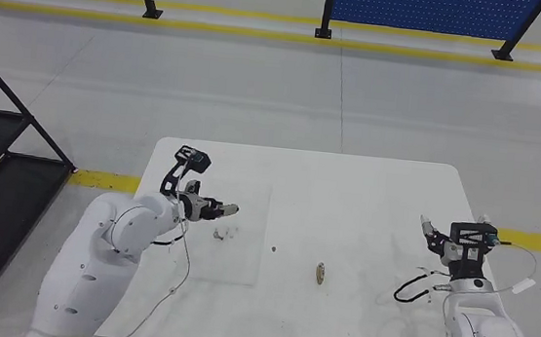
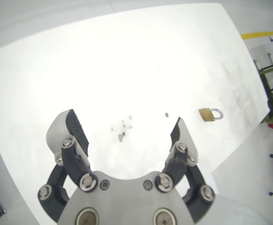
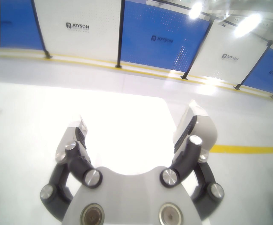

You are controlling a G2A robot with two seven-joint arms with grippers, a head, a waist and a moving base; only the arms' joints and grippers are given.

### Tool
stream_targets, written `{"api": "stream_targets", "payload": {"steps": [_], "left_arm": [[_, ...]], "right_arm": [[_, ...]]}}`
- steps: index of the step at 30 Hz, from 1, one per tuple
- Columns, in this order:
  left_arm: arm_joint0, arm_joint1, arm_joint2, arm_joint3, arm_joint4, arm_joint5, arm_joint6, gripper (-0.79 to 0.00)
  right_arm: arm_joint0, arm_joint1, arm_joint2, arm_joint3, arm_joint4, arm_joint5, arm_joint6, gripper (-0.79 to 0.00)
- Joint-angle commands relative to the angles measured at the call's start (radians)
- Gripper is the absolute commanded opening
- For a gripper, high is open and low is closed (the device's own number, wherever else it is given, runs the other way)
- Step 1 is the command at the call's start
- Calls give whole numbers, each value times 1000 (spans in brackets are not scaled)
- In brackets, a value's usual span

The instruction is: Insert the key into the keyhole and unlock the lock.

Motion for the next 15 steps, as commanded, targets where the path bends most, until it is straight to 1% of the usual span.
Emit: {"api": "stream_targets", "payload": {"steps": [1, 4, 7, 11, 15], "left_arm": [[-17, -2, 15, 26, -18, 77, -47, 0], [-34, -4, 34, 58, -34, 170, -104, 0], [-39, -7, 48, 75, -31, 264, -124, 0], [-40, -8, 59, 90, -46, 340, -147, 0], [-36, -7, 84, 97, -36, 329, -147, 0]], "right_arm": [[0, 0, 0, 0, 0, 0, 0, 0], [0, 0, 0, 0, 0, 0, 0, 0], [0, 0, 0, 0, 0, 0, 0, 0], [0, 0, 0, 0, 0, 0, 0, 0], [0, 0, 0, 0, 0, 0, 0, 0]]}}
